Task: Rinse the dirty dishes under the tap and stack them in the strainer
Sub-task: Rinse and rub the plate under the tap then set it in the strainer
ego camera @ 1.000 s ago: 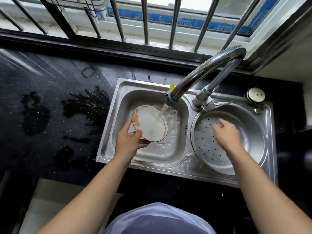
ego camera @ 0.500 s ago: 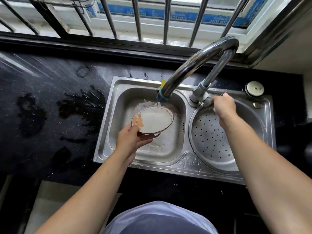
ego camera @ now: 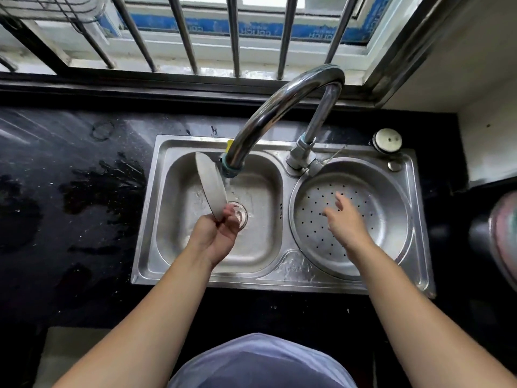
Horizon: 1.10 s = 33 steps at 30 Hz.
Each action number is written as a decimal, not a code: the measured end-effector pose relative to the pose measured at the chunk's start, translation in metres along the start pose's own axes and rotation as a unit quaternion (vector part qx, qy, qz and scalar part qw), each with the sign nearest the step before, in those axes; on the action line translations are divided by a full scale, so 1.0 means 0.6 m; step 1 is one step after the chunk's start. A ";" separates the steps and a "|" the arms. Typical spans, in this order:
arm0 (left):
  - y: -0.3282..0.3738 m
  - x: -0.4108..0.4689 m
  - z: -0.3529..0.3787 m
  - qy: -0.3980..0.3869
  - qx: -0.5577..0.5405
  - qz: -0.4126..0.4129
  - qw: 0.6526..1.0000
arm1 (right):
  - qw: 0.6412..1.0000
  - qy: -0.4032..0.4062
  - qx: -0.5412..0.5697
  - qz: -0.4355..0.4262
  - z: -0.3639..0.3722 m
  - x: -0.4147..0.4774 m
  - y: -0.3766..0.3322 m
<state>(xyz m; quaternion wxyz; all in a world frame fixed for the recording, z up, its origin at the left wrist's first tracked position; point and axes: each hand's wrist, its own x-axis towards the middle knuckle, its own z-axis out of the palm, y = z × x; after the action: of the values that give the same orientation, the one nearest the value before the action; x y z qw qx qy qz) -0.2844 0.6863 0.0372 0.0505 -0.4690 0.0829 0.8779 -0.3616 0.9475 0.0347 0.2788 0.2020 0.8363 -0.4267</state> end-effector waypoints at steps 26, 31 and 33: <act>-0.046 -0.018 -0.015 0.026 0.152 0.081 0.985 | 0.909 -0.255 -0.109 -0.311 0.197 -0.152 -0.096; -0.035 -0.008 -0.014 0.055 0.237 0.087 0.966 | 0.964 -0.171 0.021 -0.203 0.216 -0.117 -0.146; -0.042 -0.010 -0.011 0.094 0.276 0.129 0.948 | 0.980 -0.106 0.067 -0.156 0.211 -0.085 -0.192</act>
<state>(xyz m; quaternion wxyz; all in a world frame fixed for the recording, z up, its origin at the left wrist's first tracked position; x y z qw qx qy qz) -0.2715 0.7096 0.0363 0.0567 -0.5025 0.3863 0.7714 -0.3517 0.7738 0.0756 0.2817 0.0405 0.7925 -0.5394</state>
